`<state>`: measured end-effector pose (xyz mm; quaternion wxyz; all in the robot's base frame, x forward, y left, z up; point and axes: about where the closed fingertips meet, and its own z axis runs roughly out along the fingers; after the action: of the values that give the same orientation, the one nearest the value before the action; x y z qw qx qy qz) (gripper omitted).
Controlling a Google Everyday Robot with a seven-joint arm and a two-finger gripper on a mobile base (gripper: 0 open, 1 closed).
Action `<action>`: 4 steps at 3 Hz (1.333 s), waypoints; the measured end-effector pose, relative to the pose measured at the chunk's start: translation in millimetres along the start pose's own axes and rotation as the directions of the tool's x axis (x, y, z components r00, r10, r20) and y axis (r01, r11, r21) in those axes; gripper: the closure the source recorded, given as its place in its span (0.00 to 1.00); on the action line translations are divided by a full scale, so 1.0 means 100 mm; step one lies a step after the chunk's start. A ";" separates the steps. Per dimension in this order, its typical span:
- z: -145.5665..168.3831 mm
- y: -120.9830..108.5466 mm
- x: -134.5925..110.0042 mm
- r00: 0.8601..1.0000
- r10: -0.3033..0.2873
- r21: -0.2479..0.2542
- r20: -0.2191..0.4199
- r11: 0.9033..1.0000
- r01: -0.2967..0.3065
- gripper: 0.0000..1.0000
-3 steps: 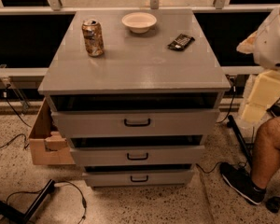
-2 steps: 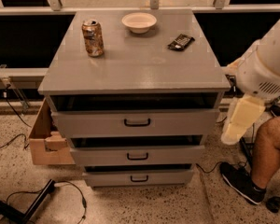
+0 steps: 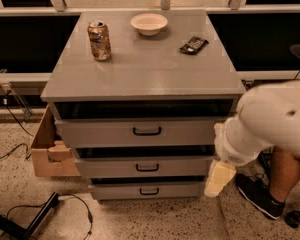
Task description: Open middle drawer
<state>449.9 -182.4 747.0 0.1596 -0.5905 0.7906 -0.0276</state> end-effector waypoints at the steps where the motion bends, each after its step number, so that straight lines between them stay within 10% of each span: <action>1: 0.58 0.05 0.05 1.000 0.011 0.043 -0.021 0.999 -0.010 0.00; 2: 1.10 0.03 0.12 0.998 0.047 0.019 -0.043 0.999 -0.046 0.00; 4: 1.10 0.04 0.12 0.998 0.049 0.017 -0.044 0.999 -0.049 0.00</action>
Offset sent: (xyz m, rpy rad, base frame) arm 0.0398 0.0022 -0.1726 -0.0383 0.0844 -0.1013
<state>474.6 -176.9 638.9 0.1473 -0.5690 0.8079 -0.0428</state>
